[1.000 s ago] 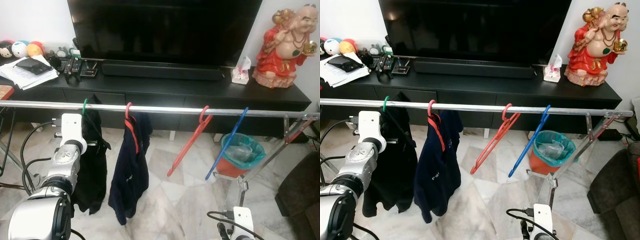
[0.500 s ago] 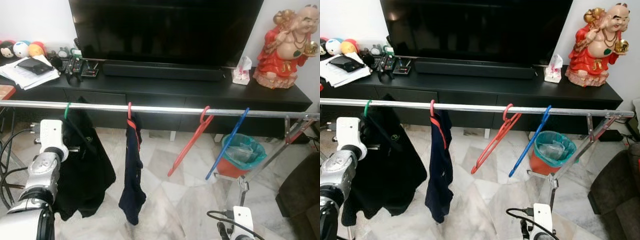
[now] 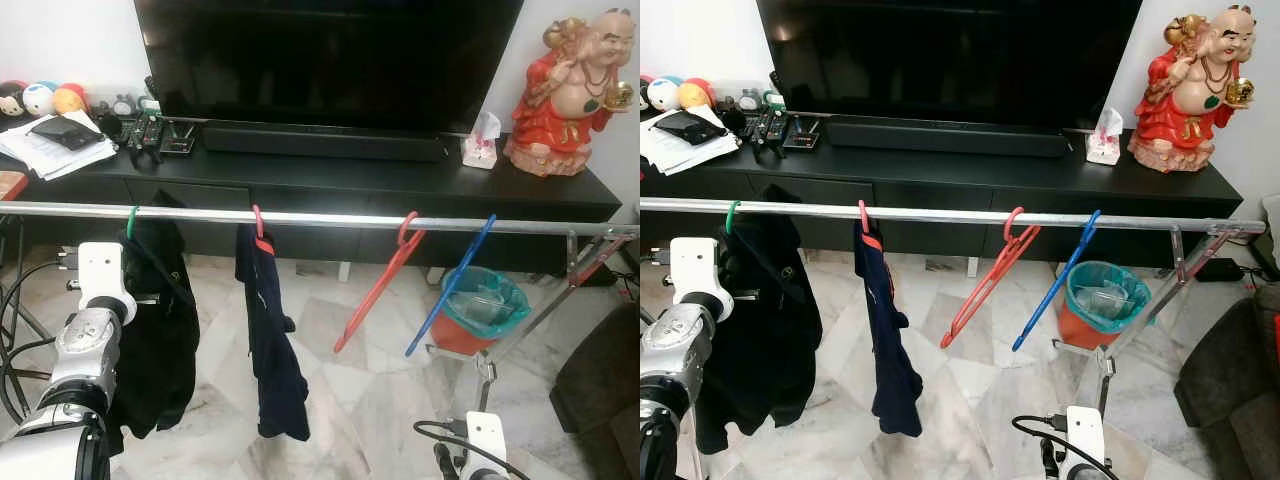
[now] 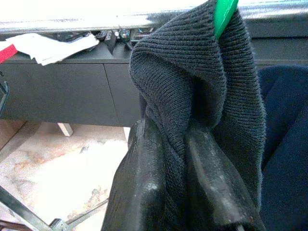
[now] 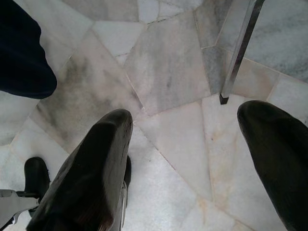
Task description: Hang hanger
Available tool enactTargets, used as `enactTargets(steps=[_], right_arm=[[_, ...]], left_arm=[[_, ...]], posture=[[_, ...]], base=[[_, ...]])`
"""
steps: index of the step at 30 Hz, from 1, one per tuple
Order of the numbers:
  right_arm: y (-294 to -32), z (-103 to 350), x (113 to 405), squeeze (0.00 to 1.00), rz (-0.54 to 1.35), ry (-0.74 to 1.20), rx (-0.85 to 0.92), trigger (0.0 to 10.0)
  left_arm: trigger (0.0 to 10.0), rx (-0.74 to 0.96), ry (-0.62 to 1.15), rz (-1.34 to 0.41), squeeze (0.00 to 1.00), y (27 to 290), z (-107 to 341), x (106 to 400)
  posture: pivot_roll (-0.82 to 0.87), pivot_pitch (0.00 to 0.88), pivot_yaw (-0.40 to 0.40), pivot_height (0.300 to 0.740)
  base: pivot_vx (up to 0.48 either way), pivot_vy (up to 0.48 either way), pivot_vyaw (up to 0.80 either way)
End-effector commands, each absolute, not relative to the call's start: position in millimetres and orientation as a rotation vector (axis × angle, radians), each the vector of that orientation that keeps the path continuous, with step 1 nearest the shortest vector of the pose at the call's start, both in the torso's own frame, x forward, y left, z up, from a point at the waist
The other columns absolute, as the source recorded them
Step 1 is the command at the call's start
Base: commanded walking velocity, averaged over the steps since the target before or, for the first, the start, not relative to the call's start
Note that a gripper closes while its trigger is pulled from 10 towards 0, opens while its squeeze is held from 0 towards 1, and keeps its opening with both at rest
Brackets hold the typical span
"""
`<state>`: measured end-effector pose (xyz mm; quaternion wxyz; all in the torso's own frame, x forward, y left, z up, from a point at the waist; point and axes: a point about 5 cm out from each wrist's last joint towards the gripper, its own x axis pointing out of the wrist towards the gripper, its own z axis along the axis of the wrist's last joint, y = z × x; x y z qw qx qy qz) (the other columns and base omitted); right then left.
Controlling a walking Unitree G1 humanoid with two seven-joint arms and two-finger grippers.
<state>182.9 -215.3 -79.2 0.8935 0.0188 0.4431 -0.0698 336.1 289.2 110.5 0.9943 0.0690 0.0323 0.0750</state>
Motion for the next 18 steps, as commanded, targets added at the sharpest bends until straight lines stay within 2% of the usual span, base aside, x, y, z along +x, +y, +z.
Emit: enactTargets(steps=[1,7,18], right_arm=[[-217.6,-77.3,185.8,0.00,-0.158,0.905,0.047,10.0],[-217.3,-77.3,186.1,0.00,-0.156,0.907,0.046,10.0],[-216.7,-77.2,186.6,0.00,-0.152,0.907,0.045,10.0]], left_arm=[[10.0,0.125,0.020,0.163,0.00,290.4,116.9,336.9],[10.0,0.120,0.017,0.169,0.00,291.0,117.2,336.5],[10.0,0.121,0.003,0.172,0.00,292.8,120.0,336.3]], posture=[[0.06,0.000,-0.083,0.740],[0.06,0.000,-0.083,0.740],[0.07,0.000,-0.082,0.740]], base=[[0.000,0.000,0.00],[0.206,0.000,0.00],[0.026,0.000,0.00]])
